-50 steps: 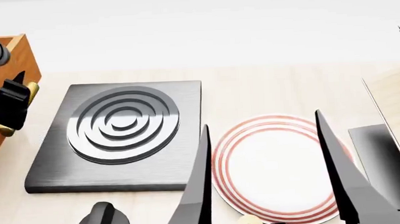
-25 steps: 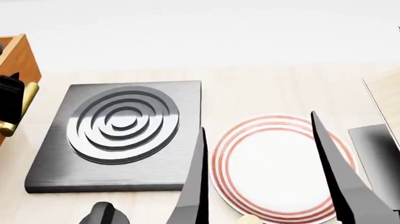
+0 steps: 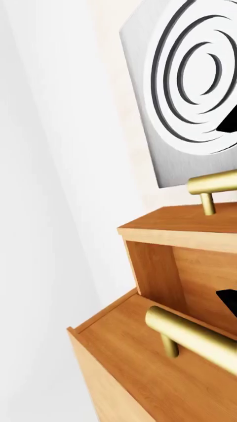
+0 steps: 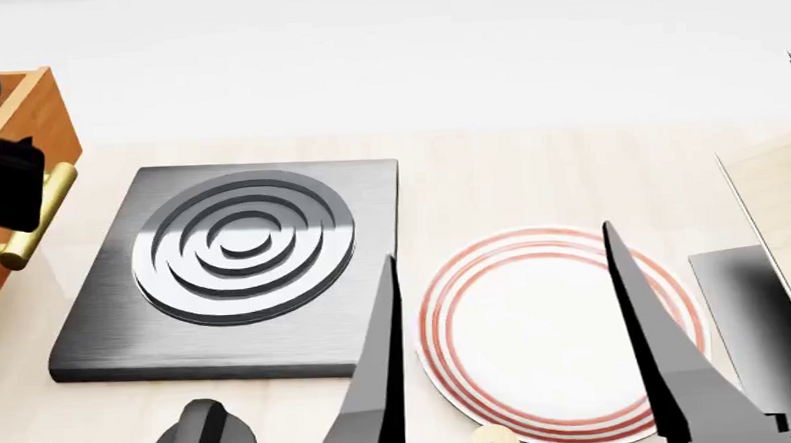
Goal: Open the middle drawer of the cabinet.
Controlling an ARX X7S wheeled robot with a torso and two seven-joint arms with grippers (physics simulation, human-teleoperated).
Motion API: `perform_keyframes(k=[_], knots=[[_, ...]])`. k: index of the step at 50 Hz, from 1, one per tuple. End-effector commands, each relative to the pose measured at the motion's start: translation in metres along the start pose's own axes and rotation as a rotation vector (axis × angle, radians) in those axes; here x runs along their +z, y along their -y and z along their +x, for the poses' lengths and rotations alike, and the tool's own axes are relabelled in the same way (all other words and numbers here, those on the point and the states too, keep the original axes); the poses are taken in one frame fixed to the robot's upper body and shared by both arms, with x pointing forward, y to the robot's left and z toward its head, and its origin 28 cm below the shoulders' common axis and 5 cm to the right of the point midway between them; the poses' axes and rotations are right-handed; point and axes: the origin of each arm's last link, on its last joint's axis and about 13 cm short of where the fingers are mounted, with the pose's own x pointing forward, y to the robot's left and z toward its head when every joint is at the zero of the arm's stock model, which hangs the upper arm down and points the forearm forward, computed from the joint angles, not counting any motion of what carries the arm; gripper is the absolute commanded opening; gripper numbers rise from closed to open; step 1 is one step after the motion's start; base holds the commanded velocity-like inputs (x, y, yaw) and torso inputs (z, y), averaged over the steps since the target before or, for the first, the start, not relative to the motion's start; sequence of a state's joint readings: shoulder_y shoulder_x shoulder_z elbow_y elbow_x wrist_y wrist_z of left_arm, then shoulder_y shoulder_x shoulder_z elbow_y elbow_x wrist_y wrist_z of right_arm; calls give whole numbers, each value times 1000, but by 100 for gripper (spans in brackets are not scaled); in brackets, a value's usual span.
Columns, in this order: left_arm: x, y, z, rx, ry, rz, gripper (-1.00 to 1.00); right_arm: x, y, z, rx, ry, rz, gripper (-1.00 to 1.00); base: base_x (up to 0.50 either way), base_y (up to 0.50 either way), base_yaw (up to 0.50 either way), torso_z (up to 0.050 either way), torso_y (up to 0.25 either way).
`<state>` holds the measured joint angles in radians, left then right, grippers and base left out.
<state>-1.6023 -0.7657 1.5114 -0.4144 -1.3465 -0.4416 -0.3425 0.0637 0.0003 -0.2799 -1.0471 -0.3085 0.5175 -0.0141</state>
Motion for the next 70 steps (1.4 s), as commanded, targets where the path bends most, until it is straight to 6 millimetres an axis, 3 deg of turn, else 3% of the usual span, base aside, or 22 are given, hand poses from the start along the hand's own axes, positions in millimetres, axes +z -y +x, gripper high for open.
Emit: perform_keyframes(k=[1, 13, 70], knots=[[-2, -3, 8, 0, 1, -53, 100, 0, -1, 0, 8, -1, 0, 100, 0, 0, 0, 0, 0], [-7, -7, 17, -30, -5, -141, 100, 0, -1, -1, 18, -5, 0, 100, 0, 0, 0, 0, 0], [-10, -6, 37, -12, -133, -159, 100, 0, -4, -1, 53, -6, 3, 100, 0, 0, 0, 0, 0]])
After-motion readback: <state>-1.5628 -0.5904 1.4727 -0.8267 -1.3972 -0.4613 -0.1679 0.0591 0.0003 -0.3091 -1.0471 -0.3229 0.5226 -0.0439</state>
